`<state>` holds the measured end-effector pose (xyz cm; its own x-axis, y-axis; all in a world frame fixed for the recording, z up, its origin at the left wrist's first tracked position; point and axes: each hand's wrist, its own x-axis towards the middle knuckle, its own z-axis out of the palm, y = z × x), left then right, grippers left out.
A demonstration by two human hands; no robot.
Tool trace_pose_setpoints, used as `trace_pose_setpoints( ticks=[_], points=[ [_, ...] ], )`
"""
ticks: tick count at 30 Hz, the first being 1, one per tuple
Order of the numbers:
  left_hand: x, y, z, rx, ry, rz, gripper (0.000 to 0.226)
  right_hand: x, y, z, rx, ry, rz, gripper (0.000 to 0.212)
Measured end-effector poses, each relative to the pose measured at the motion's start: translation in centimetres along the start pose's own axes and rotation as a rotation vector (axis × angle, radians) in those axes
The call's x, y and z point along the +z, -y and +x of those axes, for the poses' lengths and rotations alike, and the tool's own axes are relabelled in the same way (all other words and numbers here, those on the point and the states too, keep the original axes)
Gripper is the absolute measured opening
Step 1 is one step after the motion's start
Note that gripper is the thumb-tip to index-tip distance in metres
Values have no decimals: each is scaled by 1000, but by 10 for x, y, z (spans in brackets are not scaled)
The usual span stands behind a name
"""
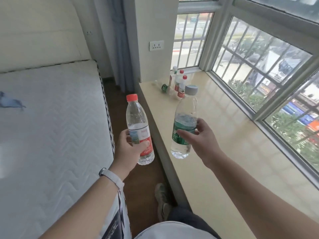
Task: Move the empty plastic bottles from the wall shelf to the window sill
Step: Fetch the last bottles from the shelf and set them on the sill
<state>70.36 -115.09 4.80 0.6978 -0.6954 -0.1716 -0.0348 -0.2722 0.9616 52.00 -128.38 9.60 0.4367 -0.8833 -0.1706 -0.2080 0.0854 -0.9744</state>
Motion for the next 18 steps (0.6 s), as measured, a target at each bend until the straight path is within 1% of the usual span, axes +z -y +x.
trace_pose_setpoints(
  ticks=[5,11,15,18],
  points=[
    [18,-2,50,-10,-11,64,55,-1,-10,63,22,26,45,41],
    [61,-44,133,7,22,156,57,-23,-2,153,34,31,59,42],
    [99,-64,185,51,70,242,58,-46,-9,208,57,-10,97,39],
    [124,-70,213,98,105,349,64,-59,-19,238,83,-59,148,42]
  ],
)
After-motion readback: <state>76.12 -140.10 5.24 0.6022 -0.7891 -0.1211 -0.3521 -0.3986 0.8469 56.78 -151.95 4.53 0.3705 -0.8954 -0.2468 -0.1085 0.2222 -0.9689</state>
